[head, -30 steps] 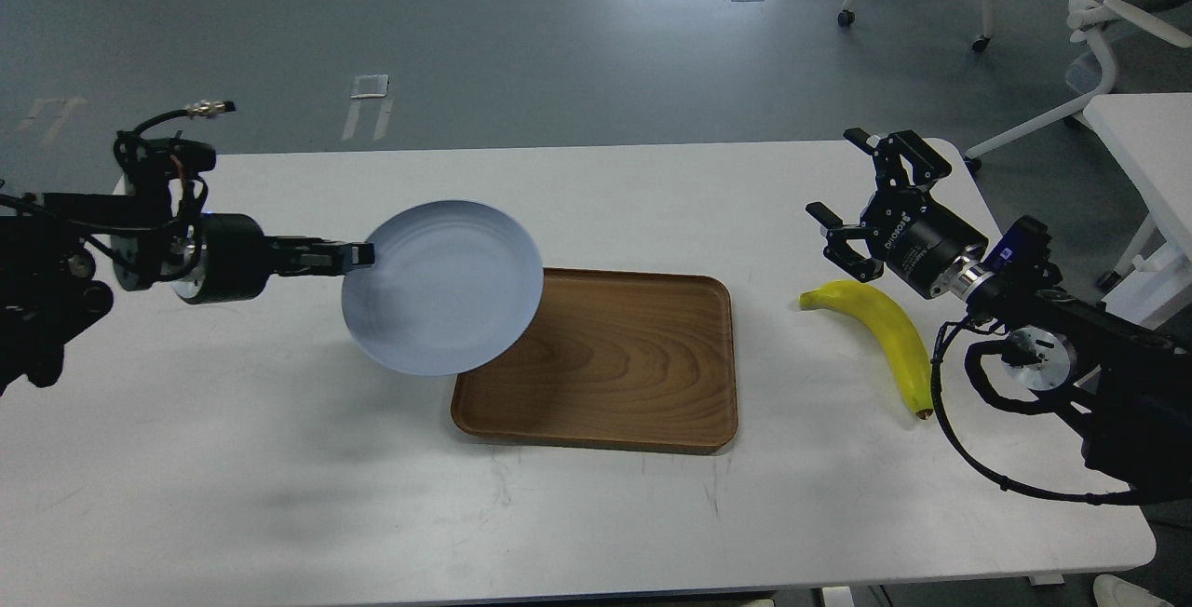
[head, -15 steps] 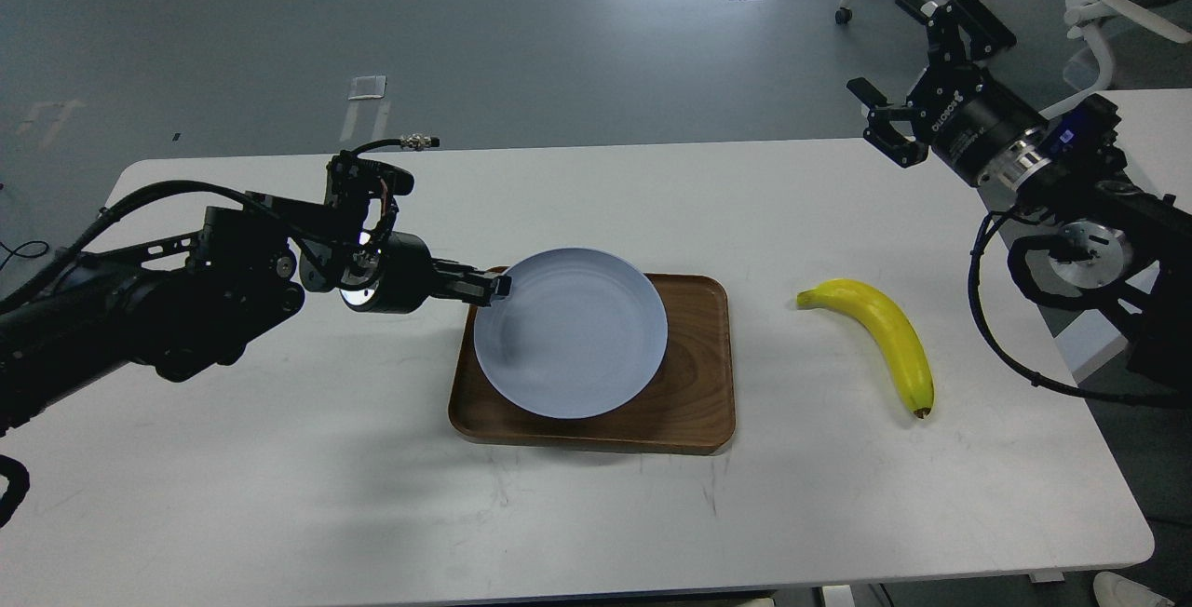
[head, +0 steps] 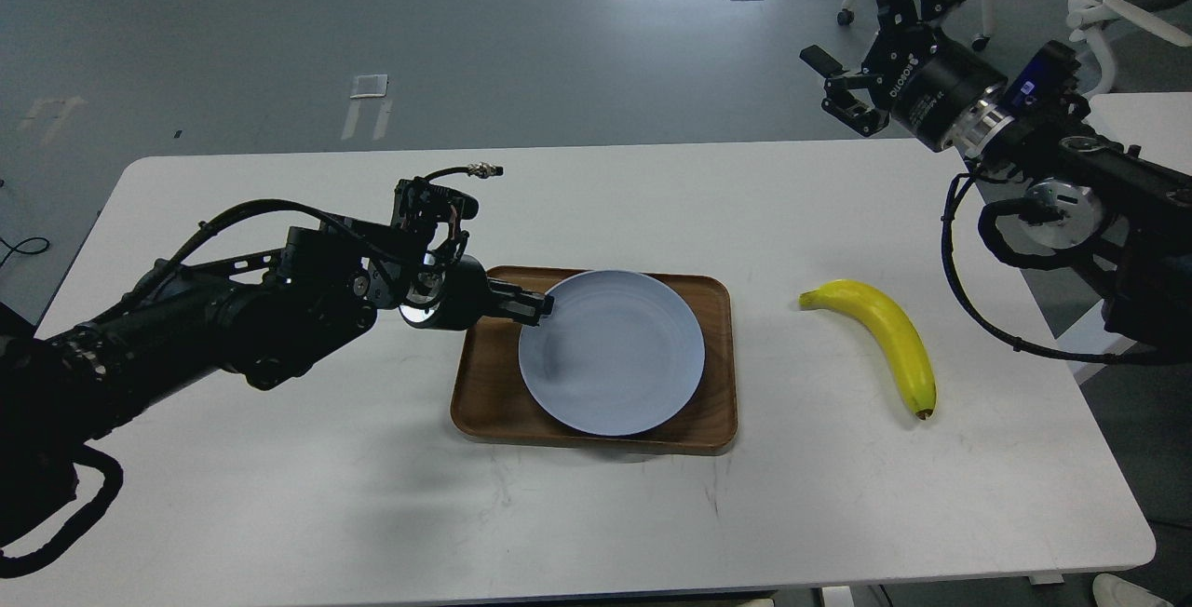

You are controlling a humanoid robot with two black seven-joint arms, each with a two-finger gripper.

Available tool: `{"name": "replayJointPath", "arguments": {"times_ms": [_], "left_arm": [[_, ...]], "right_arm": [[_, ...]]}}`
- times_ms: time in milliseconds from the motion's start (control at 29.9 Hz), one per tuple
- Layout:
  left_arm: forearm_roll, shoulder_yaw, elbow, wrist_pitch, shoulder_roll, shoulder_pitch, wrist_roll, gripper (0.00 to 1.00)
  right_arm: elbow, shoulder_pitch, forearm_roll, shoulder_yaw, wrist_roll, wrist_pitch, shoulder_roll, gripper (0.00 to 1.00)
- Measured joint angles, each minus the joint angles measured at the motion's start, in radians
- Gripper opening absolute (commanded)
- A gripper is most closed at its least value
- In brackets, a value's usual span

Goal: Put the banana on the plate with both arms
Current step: 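Carry the plate with the left gripper onto the wooden tray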

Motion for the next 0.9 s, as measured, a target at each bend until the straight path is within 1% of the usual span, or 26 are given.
{"name": "replayJointPath", "arguments": {"times_ms": [434,602,869,902], "left_arm": [[-0.001,0.002,0.085,0.004,-0.064,0.007,-0.001,0.00],[-0.002,0.002,0.111,0.030,-0.093,0.008,0.000,0.00],[-0.006,0.003,0.131,0.037,-0.099,0.012,0.000,0.00],[-0.007,0.003,0.131,0.037,-0.098,0.013,0.000,0.06]], "right_arm": [[0.000,-0.013,0.000,-0.006,0.000,0.000,-0.010,1.00],[0.002,-0.016,0.000,-0.006,0.000,0.000,-0.010,1.00],[0.002,-0.025,0.000,-0.006,0.000,0.000,-0.009,1.00],[0.002,-0.027,0.000,-0.006,0.000,0.000,-0.009,1.00]]}}
